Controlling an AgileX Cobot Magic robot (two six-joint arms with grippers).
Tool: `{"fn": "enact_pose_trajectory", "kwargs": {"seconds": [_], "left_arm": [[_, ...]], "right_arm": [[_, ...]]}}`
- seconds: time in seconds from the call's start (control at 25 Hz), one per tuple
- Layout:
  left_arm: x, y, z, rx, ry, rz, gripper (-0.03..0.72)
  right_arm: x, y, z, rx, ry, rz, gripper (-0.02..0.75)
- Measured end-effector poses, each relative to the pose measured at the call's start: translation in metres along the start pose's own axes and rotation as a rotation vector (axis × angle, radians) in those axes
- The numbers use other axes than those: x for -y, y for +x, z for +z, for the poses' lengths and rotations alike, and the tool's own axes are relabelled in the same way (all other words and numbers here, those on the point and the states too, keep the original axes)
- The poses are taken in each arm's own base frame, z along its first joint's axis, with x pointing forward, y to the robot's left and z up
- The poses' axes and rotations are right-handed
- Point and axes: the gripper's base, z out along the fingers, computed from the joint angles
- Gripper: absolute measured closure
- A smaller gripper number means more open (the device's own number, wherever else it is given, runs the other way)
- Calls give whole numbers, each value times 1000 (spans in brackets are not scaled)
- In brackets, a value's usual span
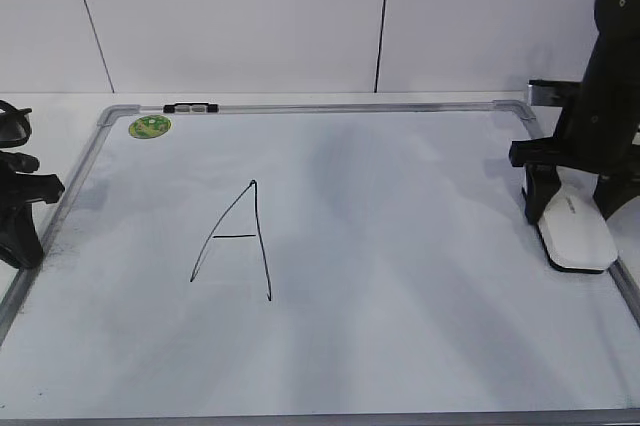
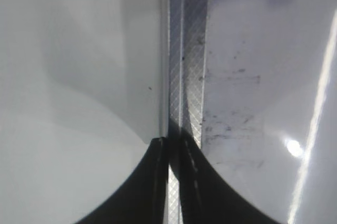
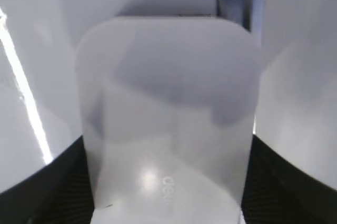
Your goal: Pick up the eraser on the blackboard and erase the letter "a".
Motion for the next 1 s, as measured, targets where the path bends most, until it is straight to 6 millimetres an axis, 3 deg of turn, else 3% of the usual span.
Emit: {"fn": "enact_pose_trajectory", "kwargs": {"seconds": [1.0], "left_arm": [[0, 0, 0, 2, 0, 0, 655]], "right_arm": [[-1, -1, 2, -4, -8, -1, 211]]}}
